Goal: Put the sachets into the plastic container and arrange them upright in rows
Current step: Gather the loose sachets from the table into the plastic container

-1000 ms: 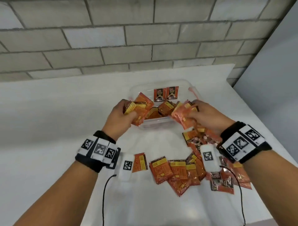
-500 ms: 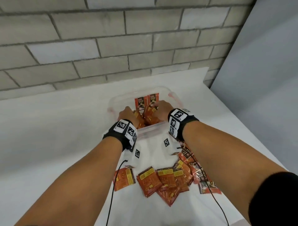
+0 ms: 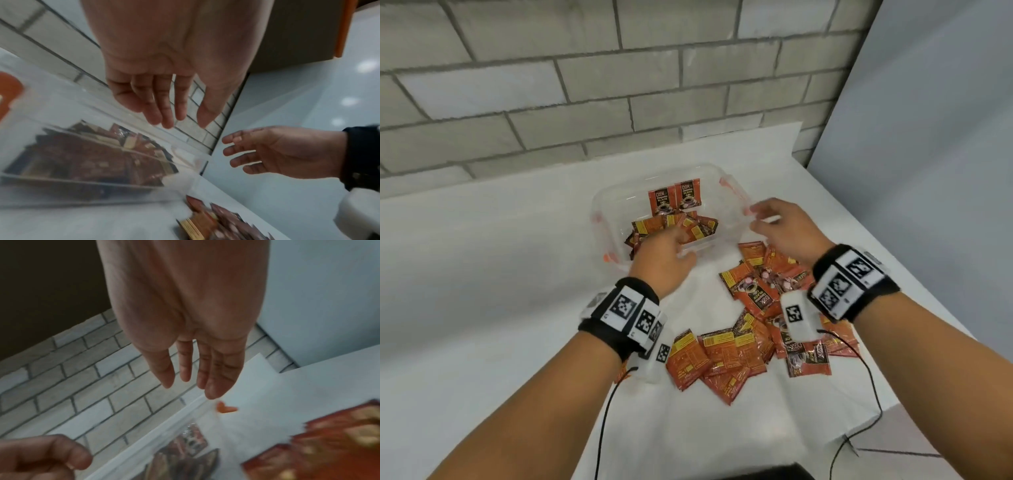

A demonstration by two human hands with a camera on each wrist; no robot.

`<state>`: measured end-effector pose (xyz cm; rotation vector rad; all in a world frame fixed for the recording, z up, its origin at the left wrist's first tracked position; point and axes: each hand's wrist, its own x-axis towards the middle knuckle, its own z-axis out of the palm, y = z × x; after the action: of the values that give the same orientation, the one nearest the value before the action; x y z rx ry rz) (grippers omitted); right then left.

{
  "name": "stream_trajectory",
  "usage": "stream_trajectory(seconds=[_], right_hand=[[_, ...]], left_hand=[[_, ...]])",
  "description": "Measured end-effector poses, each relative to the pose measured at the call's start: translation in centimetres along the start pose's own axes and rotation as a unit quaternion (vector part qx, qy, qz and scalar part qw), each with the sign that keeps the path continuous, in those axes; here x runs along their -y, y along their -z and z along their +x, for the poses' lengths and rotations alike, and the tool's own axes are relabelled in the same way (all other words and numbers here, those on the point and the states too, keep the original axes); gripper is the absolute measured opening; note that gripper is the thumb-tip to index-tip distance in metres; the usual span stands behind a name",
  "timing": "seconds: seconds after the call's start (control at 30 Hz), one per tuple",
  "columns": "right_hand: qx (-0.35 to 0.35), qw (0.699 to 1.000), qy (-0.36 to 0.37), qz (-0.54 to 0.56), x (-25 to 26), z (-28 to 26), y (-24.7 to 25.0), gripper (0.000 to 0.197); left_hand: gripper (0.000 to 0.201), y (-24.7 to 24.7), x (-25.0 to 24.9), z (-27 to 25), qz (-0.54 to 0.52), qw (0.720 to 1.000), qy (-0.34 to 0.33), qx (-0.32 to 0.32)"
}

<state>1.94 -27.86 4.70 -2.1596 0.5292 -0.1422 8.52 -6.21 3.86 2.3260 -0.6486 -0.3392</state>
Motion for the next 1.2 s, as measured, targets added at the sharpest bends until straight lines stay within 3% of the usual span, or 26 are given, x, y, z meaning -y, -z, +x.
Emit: stream_trajectory(seconds=[0.13,0.23,0.37,0.47,0.57,0.73,0.83,0.93,1.03,1.1,1.2], right_hand=[[0.003,0.992,-0.076,-0.101,-4.4,-2.0,1.9,0.024],[0.019,0.968,-0.133,-0.212,-7.1,-2.7,2.4,0.034],[-0.036,0.963,-0.200,-0.177,-9.3,-4.4,3.3,0.048],[-0.024,0.964,-0.194,-0.180,-10.5,-6.6,2.8,0.057],[0.015,0.972,-0.155,-0.176,-10.9,-8.3,1.3,0.063],[-0.014,0.966,-0.143,-0.217,-10.7,-9.8,-0.5,0.086],[0.009,0.963,-0.131,-0.236,-10.7,-10.6,-1.4,0.075],[-0.005,0.976,-0.107,-0.189,-10.9,-10.7,-1.5,0.054],[-0.025,0.988,-0.112,-0.102,-11.2,-10.6,-1.0,0.040],[-0.037,0.992,-0.117,-0.036,-11.3,-10.6,-0.5,0.033],[-0.050,0.986,-0.120,0.101,-11.2,-11.3,1.0,0.022]], left_hand=[[0.035,-3.9,-1.3,0.2,0.042,0.992,-0.008,0.118],[0.043,-7.0,-2.1,1.4,0.054,0.988,-0.002,0.147],[0.057,-10.4,-3.1,2.3,0.109,0.977,-0.011,0.183],[0.071,-12.0,-3.4,2.4,0.128,0.971,0.001,0.200],[0.073,-12.3,-3.5,2.8,0.137,0.970,0.015,0.199],[0.075,-11.6,-3.8,3.6,0.135,0.971,0.034,0.192],[0.068,-10.8,-4.1,3.6,0.109,0.973,0.029,0.201],[0.052,-9.9,-4.5,3.3,0.081,0.974,0.004,0.213],[0.033,-9.1,-4.1,2.4,0.005,0.978,0.004,0.210],[0.033,-8.6,-3.6,1.6,-0.033,0.975,-0.002,0.218],[0.037,-8.2,-3.1,0.2,-0.026,0.960,-0.027,0.279]])
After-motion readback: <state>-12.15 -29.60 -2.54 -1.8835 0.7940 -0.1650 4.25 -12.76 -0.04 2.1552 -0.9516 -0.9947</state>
